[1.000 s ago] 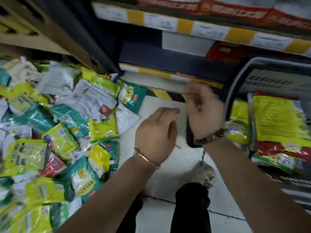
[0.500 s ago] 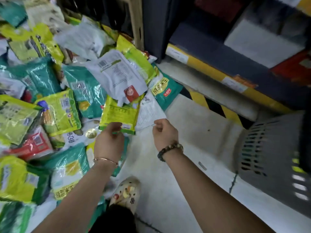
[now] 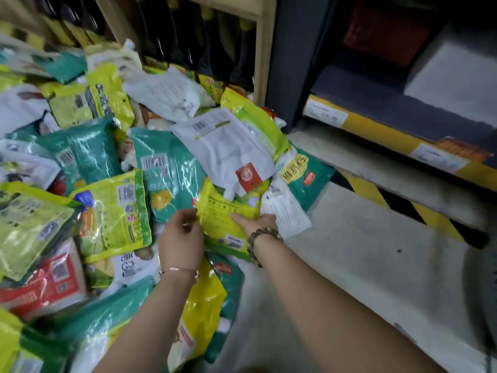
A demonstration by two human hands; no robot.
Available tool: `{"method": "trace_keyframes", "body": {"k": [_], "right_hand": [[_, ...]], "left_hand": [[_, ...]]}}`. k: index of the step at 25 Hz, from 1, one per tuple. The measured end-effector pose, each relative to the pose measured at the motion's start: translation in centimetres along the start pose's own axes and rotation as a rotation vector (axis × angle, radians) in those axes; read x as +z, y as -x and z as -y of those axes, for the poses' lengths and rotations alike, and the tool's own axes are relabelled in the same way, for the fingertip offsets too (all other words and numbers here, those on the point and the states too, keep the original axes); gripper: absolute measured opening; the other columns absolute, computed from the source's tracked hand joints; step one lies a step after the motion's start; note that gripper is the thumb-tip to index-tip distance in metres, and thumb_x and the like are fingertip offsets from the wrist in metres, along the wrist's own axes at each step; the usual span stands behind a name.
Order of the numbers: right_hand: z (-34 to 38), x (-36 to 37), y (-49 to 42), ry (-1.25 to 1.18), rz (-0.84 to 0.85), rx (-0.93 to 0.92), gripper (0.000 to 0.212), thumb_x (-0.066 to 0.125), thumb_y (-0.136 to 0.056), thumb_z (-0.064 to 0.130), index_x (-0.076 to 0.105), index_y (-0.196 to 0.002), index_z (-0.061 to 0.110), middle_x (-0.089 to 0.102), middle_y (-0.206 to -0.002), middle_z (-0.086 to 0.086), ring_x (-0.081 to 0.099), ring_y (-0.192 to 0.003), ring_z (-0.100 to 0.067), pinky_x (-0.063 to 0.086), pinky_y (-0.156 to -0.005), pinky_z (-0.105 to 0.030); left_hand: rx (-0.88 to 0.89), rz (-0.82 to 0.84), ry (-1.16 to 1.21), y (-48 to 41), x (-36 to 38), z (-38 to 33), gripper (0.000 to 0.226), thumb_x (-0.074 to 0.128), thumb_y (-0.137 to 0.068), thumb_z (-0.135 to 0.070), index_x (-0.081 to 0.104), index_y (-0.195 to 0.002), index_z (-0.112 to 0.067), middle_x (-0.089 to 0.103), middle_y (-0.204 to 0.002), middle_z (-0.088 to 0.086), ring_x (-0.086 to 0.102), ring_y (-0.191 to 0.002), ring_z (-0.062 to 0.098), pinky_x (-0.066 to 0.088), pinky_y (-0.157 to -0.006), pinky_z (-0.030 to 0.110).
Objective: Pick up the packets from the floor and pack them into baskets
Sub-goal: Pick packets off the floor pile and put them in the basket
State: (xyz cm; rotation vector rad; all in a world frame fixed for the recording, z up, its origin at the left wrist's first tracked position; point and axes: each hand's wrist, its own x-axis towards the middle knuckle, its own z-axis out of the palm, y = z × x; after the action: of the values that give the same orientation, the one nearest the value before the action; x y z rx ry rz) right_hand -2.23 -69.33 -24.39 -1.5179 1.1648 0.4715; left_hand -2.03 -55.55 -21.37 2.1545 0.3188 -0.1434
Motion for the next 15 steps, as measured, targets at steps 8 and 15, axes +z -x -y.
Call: {"method": "trace_keyframes", "body": {"k": [8, 15], "right_hand": [[-0.1, 0.2, -0.5, -0.011, 0.084, -0.060, 0.066, 0.060, -0.086, 0.049, 0.048, -0.134, 0.006, 0.049, -0.138, -0.012, 0.047, -0.126, -0.028, 0.039, -0.097, -0.030], [-3.2, -4.5, 2.8, -0.500, 0.296, -0.259, 0.021, 0.063, -0.084, 0.003, 0.066, -0.105, 0.004, 0.072, -0.096, -0.007, 0.068, -0.088, -0.027, 0.056, -0.076, -0.033]], "left_hand": [[-0.006, 0.110, 0.010, 1.3, -0.8, -0.8, 0.029, 0.056, -0.086, -0.001, 0.064, -0.112, -0.009, 0.065, -0.111, 0.008, 0.056, -0.094, 0.018, 0.041, -0.082, 0.024], [-0.180, 0.242, 0.112, 0.3, -1.4, -1.6, 0.046, 0.072, -0.080, -0.027, 0.059, -0.118, -0.005, 0.063, -0.110, 0.008, 0.058, -0.098, 0.022, 0.040, -0.087, 0.027]]}}
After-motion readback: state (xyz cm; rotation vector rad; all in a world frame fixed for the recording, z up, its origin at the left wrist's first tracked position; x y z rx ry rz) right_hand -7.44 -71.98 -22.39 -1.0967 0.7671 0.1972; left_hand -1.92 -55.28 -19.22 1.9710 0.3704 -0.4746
